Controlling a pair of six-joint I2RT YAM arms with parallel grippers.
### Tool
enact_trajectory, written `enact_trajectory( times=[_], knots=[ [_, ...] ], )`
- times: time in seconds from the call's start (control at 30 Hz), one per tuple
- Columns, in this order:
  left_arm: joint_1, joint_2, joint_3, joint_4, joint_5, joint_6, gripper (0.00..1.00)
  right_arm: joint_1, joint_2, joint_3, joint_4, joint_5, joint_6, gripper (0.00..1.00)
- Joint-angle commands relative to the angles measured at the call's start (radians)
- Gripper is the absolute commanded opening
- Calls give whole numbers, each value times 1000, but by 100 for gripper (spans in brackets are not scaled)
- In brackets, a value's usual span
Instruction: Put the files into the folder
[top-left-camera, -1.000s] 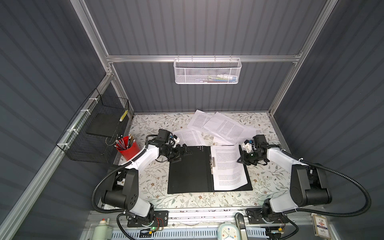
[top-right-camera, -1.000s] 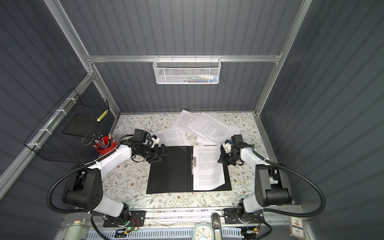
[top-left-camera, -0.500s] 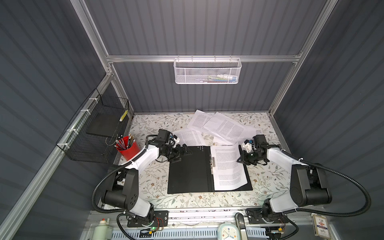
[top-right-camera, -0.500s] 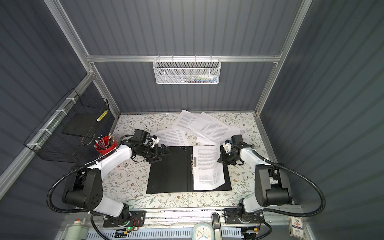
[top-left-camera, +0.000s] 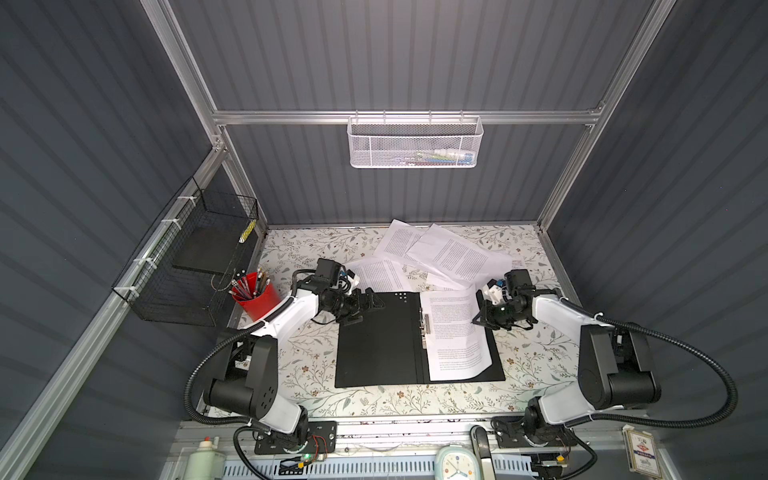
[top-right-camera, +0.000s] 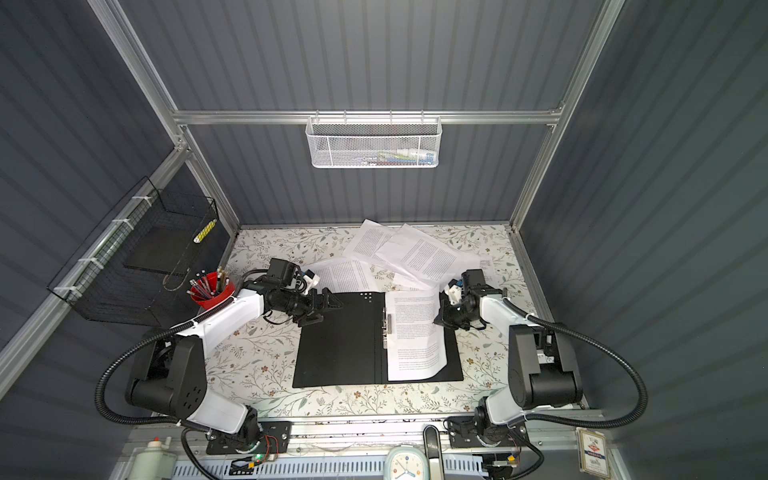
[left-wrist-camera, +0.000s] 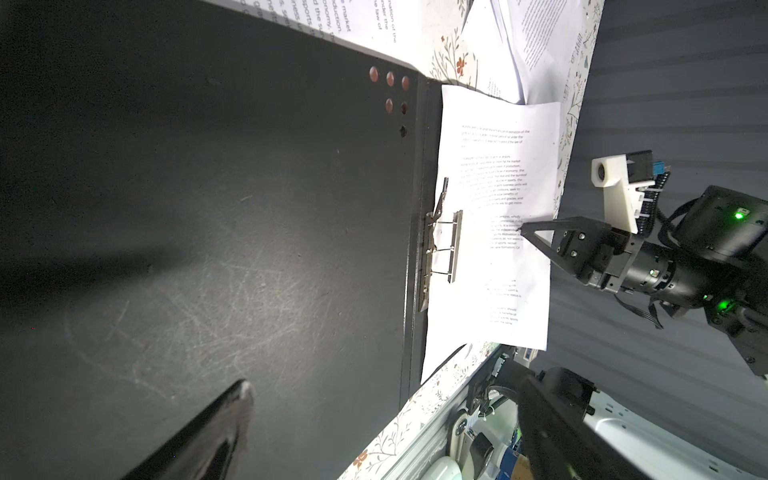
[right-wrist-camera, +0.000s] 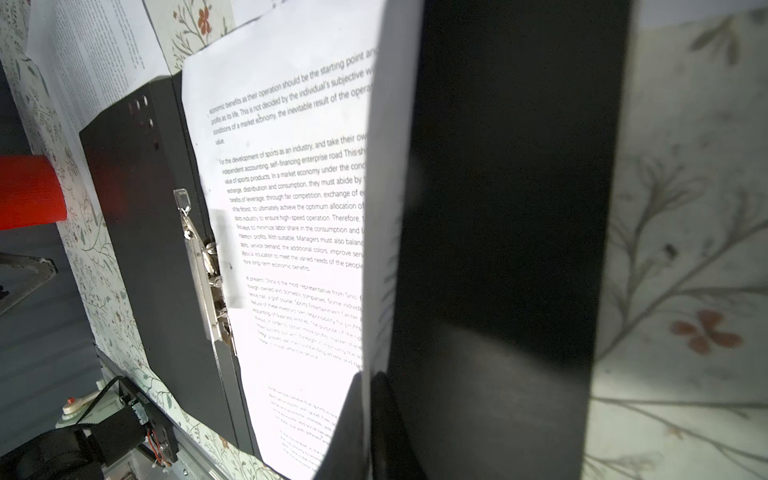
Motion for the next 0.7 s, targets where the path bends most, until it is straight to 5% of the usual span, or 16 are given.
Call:
enact_trajectory(
  times=[0.0, 0.27, 0.67],
  knots=[
    [6, 16, 15, -6, -6, -10, 100, -5, 19, -1, -5, -4, 8, 19],
    [6, 16, 47, -13, -12, -20, 100, -9, 26, 6, -5, 38, 20, 44],
    [7, 24, 96, -24, -85, -41, 100, -9, 26, 3, 8, 113, 84, 68]
  ],
)
